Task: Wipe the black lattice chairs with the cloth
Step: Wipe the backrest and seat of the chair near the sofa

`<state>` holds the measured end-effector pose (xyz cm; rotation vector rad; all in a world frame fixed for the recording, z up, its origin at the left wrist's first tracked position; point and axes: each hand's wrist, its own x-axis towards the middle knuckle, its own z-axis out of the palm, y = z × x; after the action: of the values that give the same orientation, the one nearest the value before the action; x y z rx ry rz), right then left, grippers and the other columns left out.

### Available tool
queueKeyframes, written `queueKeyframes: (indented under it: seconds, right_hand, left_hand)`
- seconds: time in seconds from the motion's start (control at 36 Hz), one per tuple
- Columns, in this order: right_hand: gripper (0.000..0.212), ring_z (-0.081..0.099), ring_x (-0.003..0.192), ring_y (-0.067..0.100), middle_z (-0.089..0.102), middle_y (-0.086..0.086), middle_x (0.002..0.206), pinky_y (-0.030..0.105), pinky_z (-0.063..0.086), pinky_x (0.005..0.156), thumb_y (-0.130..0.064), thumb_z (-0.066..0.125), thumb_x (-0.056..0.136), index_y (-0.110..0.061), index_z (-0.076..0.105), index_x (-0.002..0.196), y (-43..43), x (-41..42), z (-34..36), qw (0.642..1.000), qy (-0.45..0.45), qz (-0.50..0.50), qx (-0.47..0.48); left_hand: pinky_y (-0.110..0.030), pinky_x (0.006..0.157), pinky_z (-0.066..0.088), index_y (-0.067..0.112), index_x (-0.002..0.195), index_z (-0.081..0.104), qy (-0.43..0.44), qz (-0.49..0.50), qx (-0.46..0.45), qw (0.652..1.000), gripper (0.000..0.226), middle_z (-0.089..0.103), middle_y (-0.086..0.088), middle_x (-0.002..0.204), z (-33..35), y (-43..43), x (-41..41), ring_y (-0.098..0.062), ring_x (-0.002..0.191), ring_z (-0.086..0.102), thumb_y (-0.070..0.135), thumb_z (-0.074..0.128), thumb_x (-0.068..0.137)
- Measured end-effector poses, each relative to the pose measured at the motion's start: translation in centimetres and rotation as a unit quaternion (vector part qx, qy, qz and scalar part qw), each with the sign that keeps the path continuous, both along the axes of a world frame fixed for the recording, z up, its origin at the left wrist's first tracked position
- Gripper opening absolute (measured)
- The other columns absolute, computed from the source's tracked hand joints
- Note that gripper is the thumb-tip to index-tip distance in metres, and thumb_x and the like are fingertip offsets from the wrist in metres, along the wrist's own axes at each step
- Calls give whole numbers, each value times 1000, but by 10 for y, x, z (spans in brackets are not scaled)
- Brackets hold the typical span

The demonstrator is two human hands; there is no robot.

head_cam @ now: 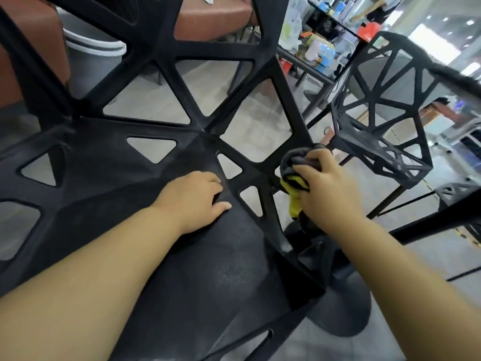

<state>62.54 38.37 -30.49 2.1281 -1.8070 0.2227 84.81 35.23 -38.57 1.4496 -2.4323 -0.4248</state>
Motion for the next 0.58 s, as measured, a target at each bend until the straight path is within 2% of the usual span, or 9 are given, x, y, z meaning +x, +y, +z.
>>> queueKeyframes:
  seconds: [0.08,0.22,0.31,0.36,0.42,0.47,0.53,0.58]
  right_hand:
    - [37,56,104,26,49,2,125,26,39,73,-14,68,76,-21,69,113,28,-14,-4,997,-57,-59,-2]
    - [36,52,105,17,45,-5,120,25,36,78,-21,67,84,-28,64,119,45,-33,-2,978,-162,-129,-15]
    - [34,53,107,23,45,0,126,27,37,77,-20,64,84,-26,65,118,35,-20,-8,980,-134,-138,-55]
    - [31,56,102,30,48,7,124,30,42,76,-17,68,80,-21,69,111,21,-5,-15,986,-113,-93,-80]
    - [28,58,89,34,52,12,118,31,47,66,-15,72,75,-17,72,103,2,13,-24,993,-93,-36,-62]
    - [24,58,81,36,54,14,116,30,39,55,-15,72,74,-14,71,98,-15,29,-37,998,-54,-7,-25]
    - [19,56,86,36,51,12,118,30,32,54,-18,70,79,-12,69,97,-26,38,-45,999,-30,-5,-16]
    - [21,53,96,32,46,8,123,32,36,57,-22,66,83,-14,67,103,-28,37,-46,999,-27,-15,-14]
  left_hand:
    - [-29,103,36,24,136,48,-24,-9,2,1000,51,36,13,146,1,0,0,-10,132,34,52,37,94]
    - [-27,94,39,22,128,54,-50,-4,-6,999,46,43,12,139,3,4,-5,-12,126,41,49,35,96]
    - [-27,93,39,21,124,55,-62,-2,-6,998,44,45,9,135,3,5,-6,-14,123,43,47,34,96]
    - [-28,95,38,20,126,53,-70,-2,-2,998,44,44,8,137,3,7,-8,-15,124,42,45,32,97]
    - [-28,98,36,19,131,49,-79,-3,7,997,45,39,7,142,4,8,-9,-15,128,39,44,31,98]
    - [-28,100,34,18,136,43,-85,-4,21,996,47,33,6,148,4,8,-9,-16,133,34,43,29,99]
    - [-29,105,30,18,144,33,-94,-5,40,995,50,22,5,154,4,9,-9,-15,139,25,42,27,100]
    - [-31,110,25,17,147,24,-106,-5,57,993,52,12,4,157,5,12,-10,-14,143,15,40,24,101]
